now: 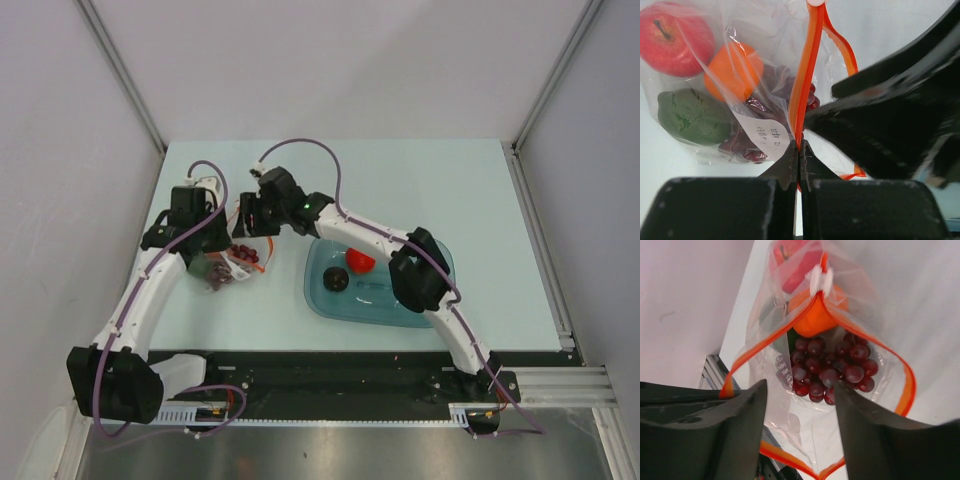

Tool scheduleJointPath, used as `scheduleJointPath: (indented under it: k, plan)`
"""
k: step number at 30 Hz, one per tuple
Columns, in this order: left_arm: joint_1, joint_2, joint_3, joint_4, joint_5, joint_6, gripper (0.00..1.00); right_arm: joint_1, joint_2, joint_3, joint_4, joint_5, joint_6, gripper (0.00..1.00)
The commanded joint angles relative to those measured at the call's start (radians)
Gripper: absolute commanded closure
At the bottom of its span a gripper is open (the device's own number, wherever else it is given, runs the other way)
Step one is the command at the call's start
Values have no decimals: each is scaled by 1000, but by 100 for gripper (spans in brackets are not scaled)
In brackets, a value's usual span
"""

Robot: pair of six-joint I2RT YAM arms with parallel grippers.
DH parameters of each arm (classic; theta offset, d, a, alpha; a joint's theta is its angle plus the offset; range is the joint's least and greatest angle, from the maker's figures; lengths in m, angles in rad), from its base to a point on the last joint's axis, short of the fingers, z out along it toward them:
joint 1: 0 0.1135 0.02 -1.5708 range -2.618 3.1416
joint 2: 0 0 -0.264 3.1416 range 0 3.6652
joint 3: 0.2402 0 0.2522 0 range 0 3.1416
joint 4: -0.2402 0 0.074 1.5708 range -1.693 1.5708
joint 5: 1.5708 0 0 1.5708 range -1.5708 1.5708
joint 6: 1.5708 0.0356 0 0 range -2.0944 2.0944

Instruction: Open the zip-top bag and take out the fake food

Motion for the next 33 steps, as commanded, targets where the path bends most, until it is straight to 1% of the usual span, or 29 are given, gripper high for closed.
scheduleJointPath:
  k: [1,2,3,5,7,9,10,11,13,14,15,18,22,24,26,27,30,31,33]
  plan:
    - [6,-32,1,13,15,11,100,30,26,15,-39,-3,31,48]
    - [6,-32,2,15,13,11,100,35,26,1,-25,-2,37,51]
    - [6,-34,2,13,13,9,100,36,24,-35,-10,-8,43,51]
    - [6,-34,4,13,18,8,100,42,24,-60,13,-11,55,56]
    - [6,-35,2,13,24,9,100,43,29,-84,33,-13,63,56]
    - [6,-35,-3,16,33,6,100,44,56,-80,46,-19,60,52]
    - [5,-35,-4,18,35,3,100,44,69,-59,43,-23,58,49]
    - [6,-35,-4,20,42,-2,100,46,98,-48,30,-25,58,44]
    - [5,-32,-4,23,51,-6,100,47,121,-36,27,-28,65,38]
    - [5,-29,-1,21,62,-9,100,47,128,-45,67,-40,72,35]
    - [5,-28,1,18,61,-12,100,49,141,-48,82,-48,72,34]
    - [5,-25,-3,29,80,-28,100,56,177,-23,95,-31,83,27]
    - [5,-16,4,36,96,-38,100,59,227,30,78,-23,88,25]
    - [5,-14,5,38,102,-45,100,56,234,35,92,-19,97,28]
    - [3,-17,-1,40,108,-48,100,56,234,37,114,-17,89,34]
    - [3,-20,-6,36,108,-48,100,55,231,35,124,-22,82,36]
    - [5,-37,-35,41,108,-51,100,50,219,26,164,-46,74,54]
    - [5,-42,-48,40,105,-52,100,47,215,20,188,-54,72,68]
    - [5,-51,-58,38,99,-54,100,43,202,18,202,-72,69,78]
